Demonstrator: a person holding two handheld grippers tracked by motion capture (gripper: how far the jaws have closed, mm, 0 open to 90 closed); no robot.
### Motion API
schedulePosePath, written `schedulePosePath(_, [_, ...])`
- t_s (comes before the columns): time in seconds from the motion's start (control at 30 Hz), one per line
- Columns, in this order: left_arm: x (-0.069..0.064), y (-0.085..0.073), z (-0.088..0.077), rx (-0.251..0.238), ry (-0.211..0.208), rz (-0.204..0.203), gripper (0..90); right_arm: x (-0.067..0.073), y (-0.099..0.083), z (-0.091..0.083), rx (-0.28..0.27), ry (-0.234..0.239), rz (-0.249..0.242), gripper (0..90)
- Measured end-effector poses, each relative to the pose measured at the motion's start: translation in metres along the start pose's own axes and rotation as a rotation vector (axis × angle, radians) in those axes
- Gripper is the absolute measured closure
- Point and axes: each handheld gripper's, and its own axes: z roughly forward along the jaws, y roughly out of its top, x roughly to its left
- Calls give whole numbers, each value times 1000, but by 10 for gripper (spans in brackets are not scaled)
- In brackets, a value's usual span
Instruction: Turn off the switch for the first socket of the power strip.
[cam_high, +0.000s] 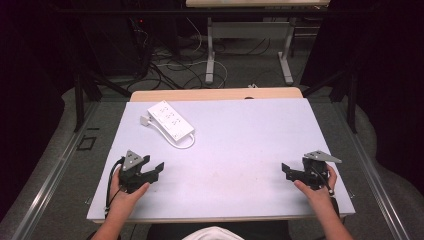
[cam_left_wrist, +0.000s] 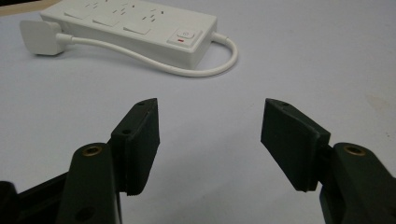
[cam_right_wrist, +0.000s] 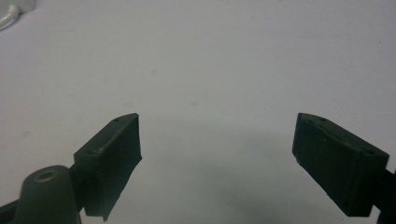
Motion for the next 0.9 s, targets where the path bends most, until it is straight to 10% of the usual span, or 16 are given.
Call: schedulePosePath(0.9, [-9,-3,7,97,-64,30,720,0,-1,2,0,4,7,146])
